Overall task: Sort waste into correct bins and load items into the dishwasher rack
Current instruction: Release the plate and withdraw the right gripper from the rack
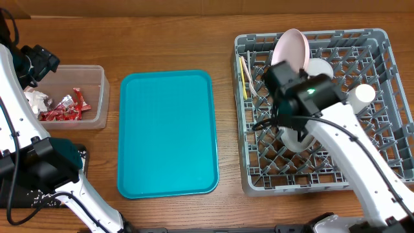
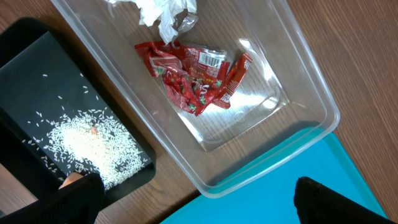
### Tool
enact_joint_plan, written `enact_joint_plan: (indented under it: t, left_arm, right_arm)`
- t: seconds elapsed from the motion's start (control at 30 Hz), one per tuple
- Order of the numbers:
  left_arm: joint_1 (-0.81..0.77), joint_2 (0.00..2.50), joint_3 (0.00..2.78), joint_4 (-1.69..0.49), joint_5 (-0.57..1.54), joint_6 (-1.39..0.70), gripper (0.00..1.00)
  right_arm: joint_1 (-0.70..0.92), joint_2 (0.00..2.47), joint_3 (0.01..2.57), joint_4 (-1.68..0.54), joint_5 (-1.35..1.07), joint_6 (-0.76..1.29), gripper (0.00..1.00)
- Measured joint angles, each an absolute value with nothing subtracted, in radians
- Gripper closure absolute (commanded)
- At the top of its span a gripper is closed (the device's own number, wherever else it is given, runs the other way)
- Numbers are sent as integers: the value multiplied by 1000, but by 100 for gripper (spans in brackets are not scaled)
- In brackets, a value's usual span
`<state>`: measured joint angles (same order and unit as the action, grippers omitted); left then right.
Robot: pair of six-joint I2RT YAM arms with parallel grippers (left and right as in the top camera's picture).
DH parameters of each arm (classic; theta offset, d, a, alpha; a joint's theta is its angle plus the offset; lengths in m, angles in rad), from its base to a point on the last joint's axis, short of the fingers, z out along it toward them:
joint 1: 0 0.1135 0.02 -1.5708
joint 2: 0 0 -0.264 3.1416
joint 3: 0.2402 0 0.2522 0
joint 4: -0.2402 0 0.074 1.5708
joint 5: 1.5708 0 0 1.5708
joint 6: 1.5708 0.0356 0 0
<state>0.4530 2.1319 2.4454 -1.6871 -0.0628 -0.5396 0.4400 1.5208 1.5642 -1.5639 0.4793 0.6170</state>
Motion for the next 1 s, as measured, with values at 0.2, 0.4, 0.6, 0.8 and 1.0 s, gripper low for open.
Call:
enact_joint_plan:
  t: [0.2,0.4,0.6,0.8,1.0]
  left_arm:
    - [453,2131,2445,-1687,-63,-540,0]
    - [453,2132,2445,-1687,-63,-540,0]
    - [453,2132,2445,-1687,-63,-540,0]
    - [453,2132,2445,-1687,-63,-540,0]
    - [453,2131,2445,-1687,-63,-540,0]
  right_arm:
    - [434,1476,1836,-1601,450,617,0]
    - [433,1335,1948,-1627,509,617,0]
    - [433,1132,1951,-1695,566,617,0]
    - [433,981,1939,-1695,558,643,0]
    - [433,940,1877,-1698,524,658,0]
